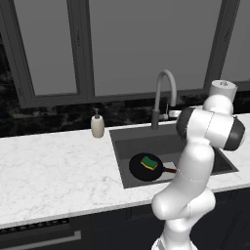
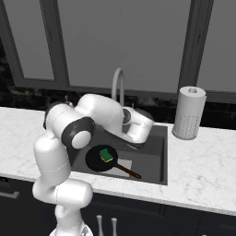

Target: Pick the pan and sponge and place them into the sink. Then turn on the water.

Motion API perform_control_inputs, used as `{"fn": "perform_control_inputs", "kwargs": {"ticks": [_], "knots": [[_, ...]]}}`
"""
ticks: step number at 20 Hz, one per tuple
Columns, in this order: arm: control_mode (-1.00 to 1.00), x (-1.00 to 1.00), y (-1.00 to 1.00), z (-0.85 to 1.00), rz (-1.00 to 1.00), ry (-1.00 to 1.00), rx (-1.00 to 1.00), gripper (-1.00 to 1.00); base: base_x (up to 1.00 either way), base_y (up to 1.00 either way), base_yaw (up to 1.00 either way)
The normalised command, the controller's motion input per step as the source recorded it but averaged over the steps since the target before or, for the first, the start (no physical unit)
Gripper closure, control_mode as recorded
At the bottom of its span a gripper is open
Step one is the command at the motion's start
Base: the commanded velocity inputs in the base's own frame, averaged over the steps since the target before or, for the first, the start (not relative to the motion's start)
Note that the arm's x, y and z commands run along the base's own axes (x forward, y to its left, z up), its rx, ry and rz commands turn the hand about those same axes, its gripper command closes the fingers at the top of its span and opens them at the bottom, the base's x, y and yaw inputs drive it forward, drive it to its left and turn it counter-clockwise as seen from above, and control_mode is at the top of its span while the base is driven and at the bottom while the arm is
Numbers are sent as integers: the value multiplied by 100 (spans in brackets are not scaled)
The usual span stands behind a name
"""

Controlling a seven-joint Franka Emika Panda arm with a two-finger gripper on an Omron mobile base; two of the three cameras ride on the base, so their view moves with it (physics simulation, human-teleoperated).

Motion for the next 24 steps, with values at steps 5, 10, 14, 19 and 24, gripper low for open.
{"fn": "perform_control_inputs", "kwargs": {"ticks": [5, 10, 14, 19, 24], "knots": [[-100, 17, -93, -14, 32, 0, 33, -100, 0, 0, 0], [-100, 9, -100, -18, 35, -6, 38, -100, 0, 0, 0], [-100, 11, -100, -17, 35, -7, 40, -100, 0, 0, 0], [-100, 9, -100, -18, 36, -5, 40, -100, 0, 0, 0], [-100, 8, -100, -15, 36, -5, 41, -100, 0, 0, 0]]}}
